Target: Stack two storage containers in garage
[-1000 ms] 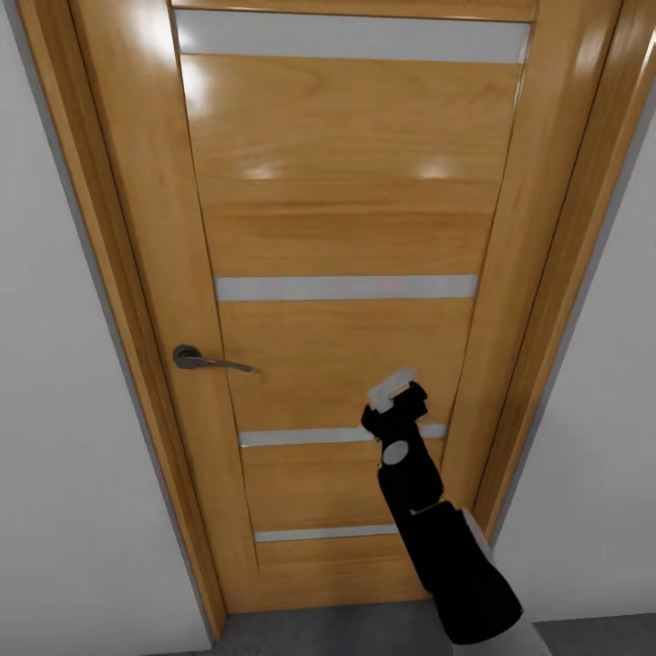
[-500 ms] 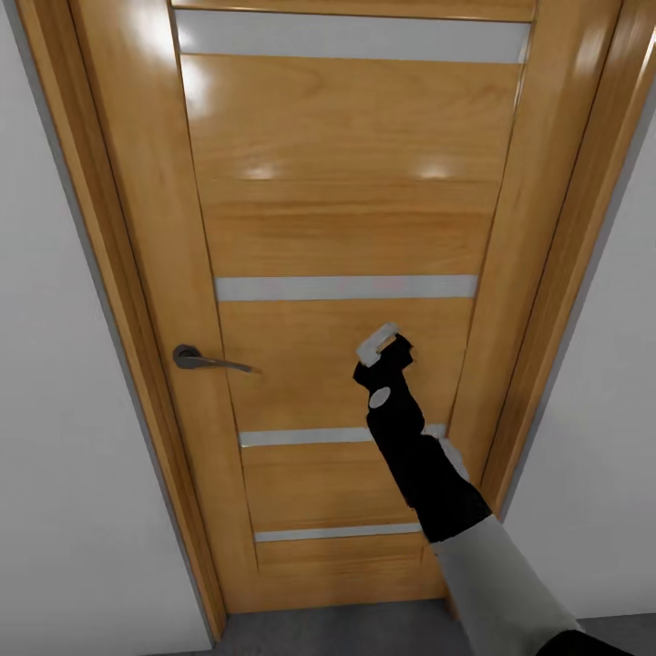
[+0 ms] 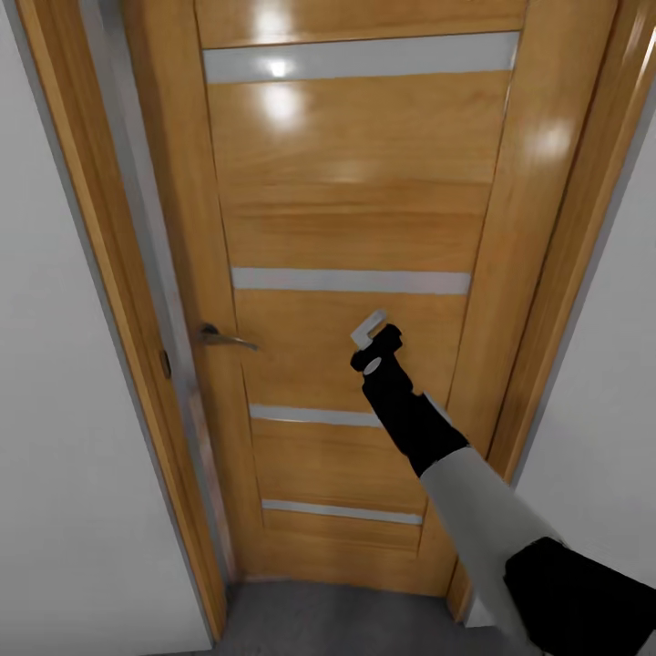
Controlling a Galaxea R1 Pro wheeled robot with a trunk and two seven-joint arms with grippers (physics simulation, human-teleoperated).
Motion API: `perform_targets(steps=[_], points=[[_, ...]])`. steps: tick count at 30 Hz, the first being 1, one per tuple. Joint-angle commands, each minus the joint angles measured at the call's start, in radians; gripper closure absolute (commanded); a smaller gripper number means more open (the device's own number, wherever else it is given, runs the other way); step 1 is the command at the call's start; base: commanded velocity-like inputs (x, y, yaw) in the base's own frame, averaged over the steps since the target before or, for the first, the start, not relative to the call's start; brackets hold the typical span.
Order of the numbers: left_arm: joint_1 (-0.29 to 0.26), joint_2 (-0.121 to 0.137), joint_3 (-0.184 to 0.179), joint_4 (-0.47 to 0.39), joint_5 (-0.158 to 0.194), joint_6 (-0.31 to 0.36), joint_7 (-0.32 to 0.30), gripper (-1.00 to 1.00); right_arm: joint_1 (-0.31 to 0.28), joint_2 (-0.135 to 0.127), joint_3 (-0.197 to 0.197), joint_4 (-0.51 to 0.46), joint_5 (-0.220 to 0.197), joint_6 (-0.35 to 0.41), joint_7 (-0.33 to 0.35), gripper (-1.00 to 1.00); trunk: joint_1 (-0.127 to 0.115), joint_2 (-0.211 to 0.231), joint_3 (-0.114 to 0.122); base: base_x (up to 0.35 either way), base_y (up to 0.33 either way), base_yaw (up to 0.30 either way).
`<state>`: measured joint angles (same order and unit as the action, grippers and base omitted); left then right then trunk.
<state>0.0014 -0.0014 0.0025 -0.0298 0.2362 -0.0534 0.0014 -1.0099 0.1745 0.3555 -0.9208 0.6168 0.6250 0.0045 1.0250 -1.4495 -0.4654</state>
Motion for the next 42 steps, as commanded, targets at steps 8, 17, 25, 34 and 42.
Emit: perform_targets(steps=[8,17,25,34,42], points=[[0.000,0.000,-0.001,-0.001,0.006,-0.002,0.000,-1.00,-0.040,0.000,0.010,0.067,-0.017,-0.029,-0.030,-1.00,0.000,-0.001,-0.001,0.000,0.000,0.000],[0.000,0.000,0.001,-0.001,0.006,-0.002,0.000,-1.00,-0.040,0.000,0.238,-0.046,-0.169,-0.012,-0.027,-1.00,0.000,-0.001,-0.001,0.000,0.000,0.000],[0.000,-0.001,0.003,-0.001,0.010,-0.002,0.006,-1.00,-0.040,0.000,0.278,-0.033,-0.259,-0.013,-0.052,-1.00,0.000,-0.001,-0.001,0.015,0.000,0.000],[0.000,0.000,0.003,-0.001,0.012,-0.002,0.006,-1.00,-0.039,0.000,0.282,-0.035,-0.258,-0.008,-0.080,-1.00,0.000,-0.001,-0.001,0.093,0.000,0.000],[0.000,0.000,0.005,-0.001,0.014,-0.002,0.006,-1.00,-0.039,0.000,0.283,-0.032,-0.258,-0.004,-0.081,-1.00,0.000,-0.001,-0.001,0.002,0.000,0.000]])
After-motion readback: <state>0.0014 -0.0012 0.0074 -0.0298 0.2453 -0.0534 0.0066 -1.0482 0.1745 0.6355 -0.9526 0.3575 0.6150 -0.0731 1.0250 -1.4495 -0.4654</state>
